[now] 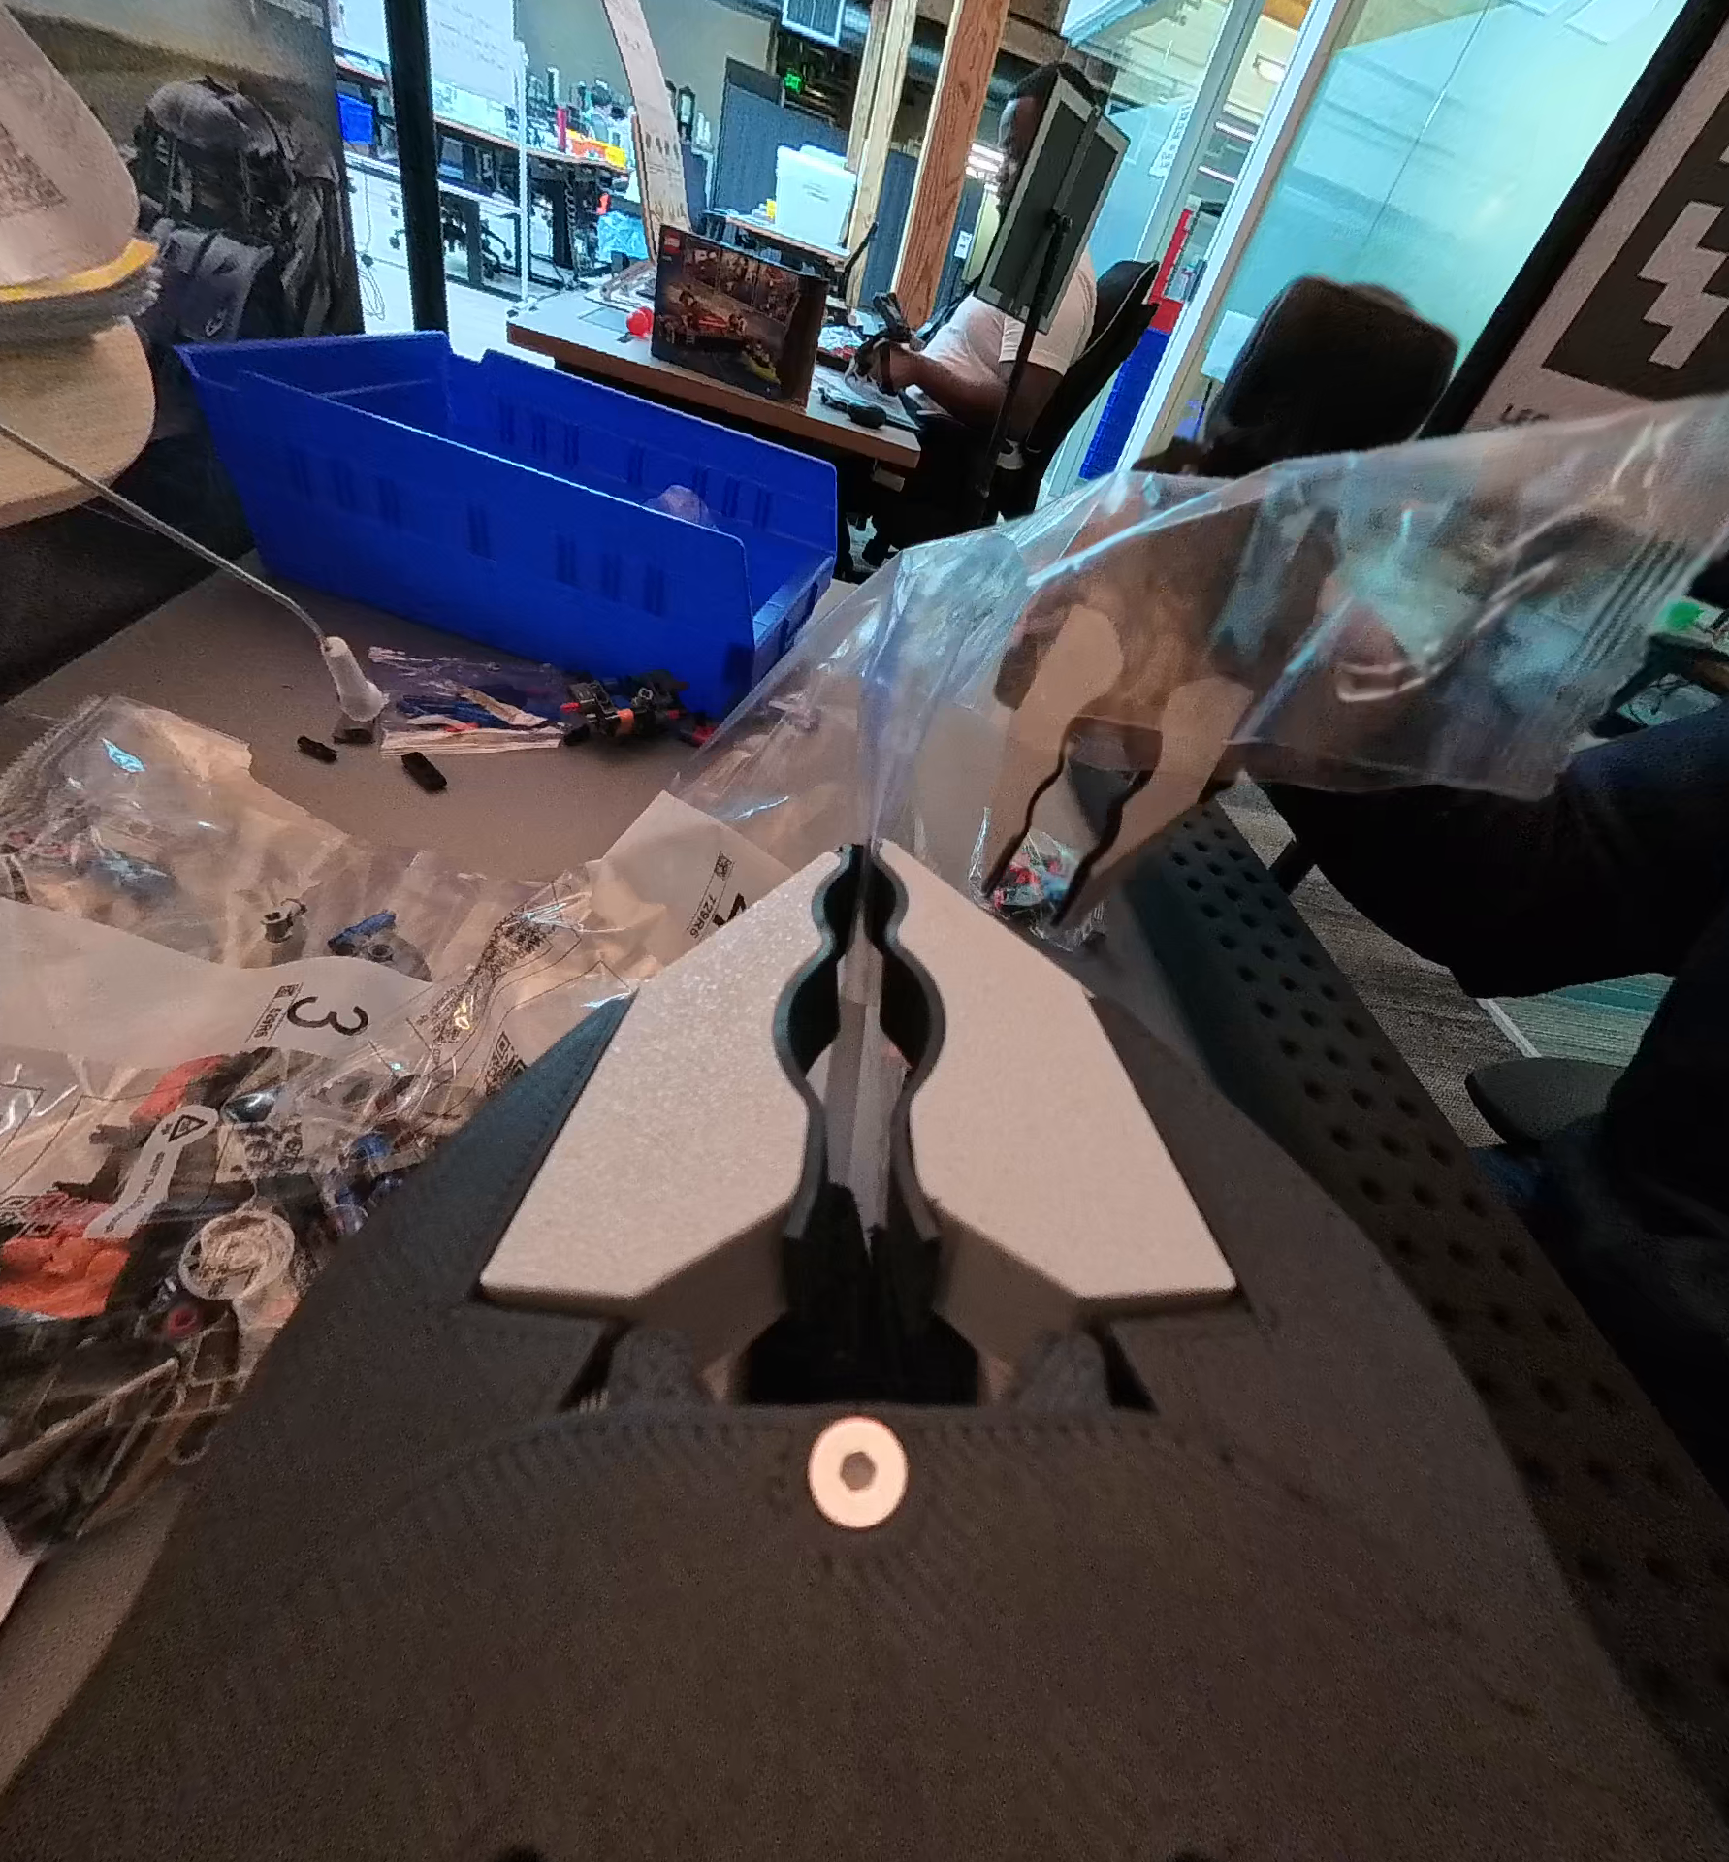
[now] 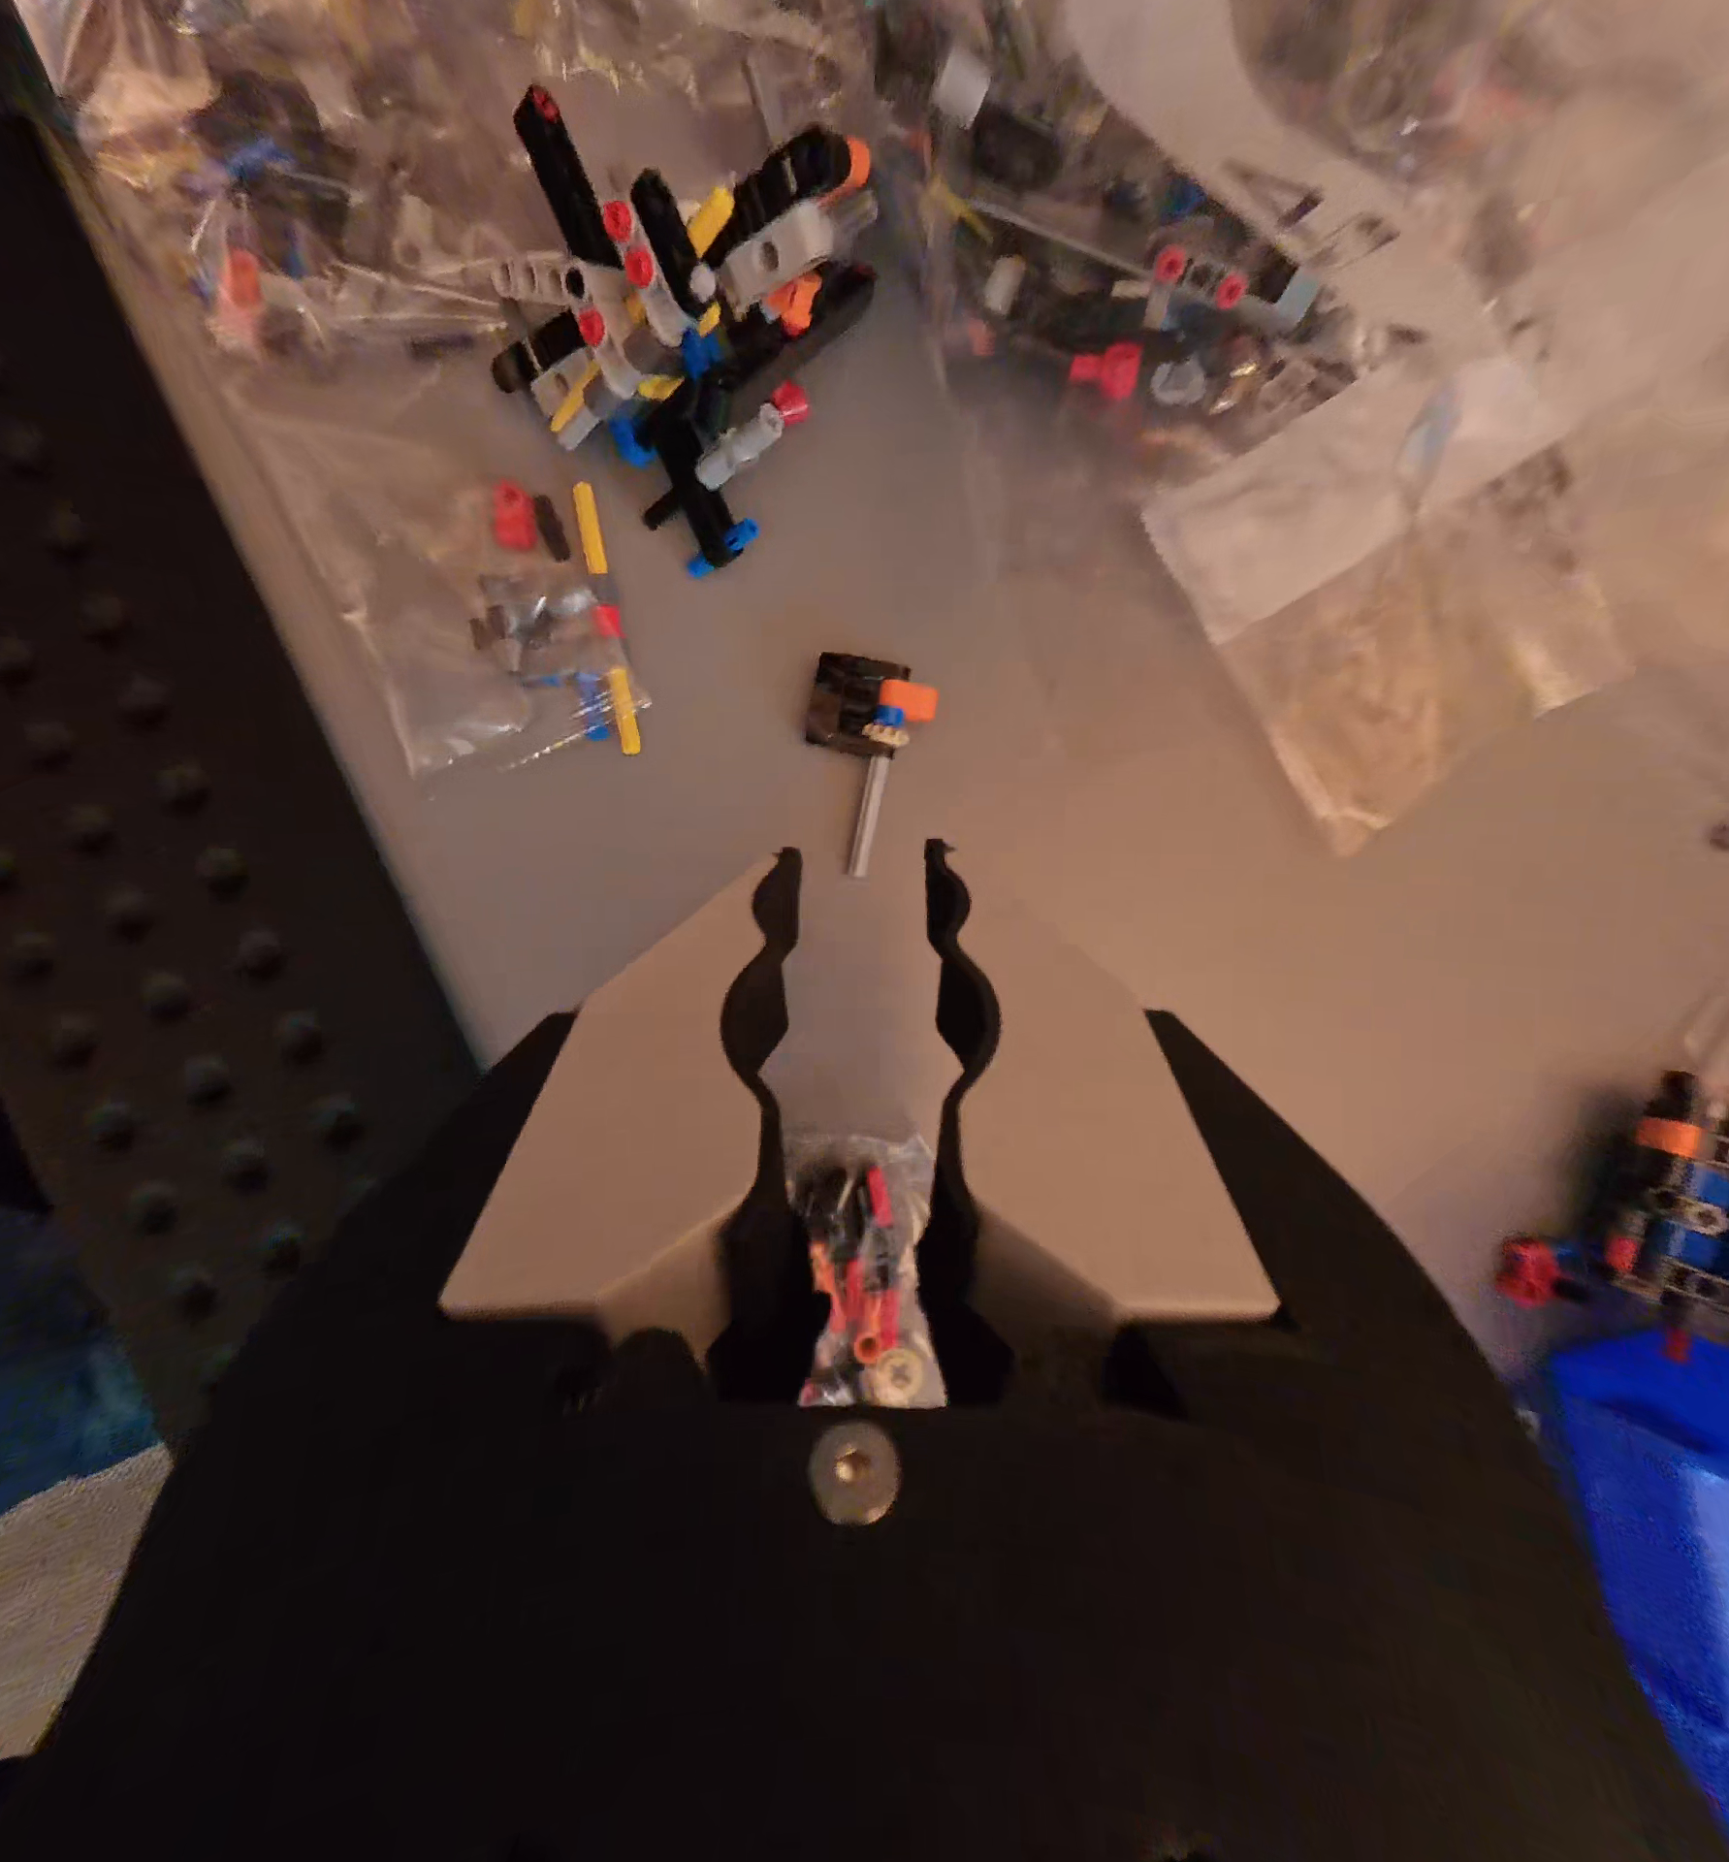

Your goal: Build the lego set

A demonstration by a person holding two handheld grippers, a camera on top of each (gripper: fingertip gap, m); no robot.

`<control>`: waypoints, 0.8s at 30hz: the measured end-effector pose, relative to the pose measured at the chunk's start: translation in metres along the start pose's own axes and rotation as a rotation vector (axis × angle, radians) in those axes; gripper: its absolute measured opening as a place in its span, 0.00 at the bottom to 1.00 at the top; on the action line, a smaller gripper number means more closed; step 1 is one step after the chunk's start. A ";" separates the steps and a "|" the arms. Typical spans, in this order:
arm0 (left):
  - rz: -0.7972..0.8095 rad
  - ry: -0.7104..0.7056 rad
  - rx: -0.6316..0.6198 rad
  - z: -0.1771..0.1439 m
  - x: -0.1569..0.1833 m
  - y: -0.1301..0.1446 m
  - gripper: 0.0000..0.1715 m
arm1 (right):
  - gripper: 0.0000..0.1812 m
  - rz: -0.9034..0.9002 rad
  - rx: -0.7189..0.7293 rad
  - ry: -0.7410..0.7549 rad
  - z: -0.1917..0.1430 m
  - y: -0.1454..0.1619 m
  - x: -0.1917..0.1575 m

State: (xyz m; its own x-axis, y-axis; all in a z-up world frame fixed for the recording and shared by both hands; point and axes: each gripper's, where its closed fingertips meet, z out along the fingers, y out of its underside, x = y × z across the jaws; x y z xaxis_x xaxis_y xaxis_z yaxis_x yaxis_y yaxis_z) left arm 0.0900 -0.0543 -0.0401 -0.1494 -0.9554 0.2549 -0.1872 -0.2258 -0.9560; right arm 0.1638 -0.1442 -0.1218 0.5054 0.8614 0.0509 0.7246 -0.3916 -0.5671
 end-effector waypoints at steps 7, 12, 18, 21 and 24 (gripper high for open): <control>0.005 -0.004 -0.002 -0.001 0.000 -0.001 0.00 | 0.13 -0.041 -0.152 0.023 0.044 0.013 -0.004; 0.006 -0.005 -0.003 -0.001 0.000 -0.001 0.00 | 0.08 -0.014 -0.152 0.025 0.057 0.014 0.000; 0.009 -0.005 -0.015 0.001 0.000 0.001 0.00 | 0.01 -0.028 -0.157 0.003 0.055 0.018 -0.005; 0.009 -0.006 -0.019 0.002 0.001 0.002 0.00 | 0.01 -0.019 -0.159 -0.003 0.053 0.021 -0.007; 0.010 -0.006 -0.024 0.002 0.001 0.002 0.00 | 0.05 -0.021 -0.128 0.006 0.048 0.014 -0.010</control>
State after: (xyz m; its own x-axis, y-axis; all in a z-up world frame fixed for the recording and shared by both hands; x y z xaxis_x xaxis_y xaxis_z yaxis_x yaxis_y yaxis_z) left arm 0.0918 -0.0562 -0.0425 -0.1459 -0.9587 0.2441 -0.2086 -0.2114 -0.9549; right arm 0.1464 -0.1428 -0.1702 0.4919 0.8680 0.0675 0.7887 -0.4115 -0.4567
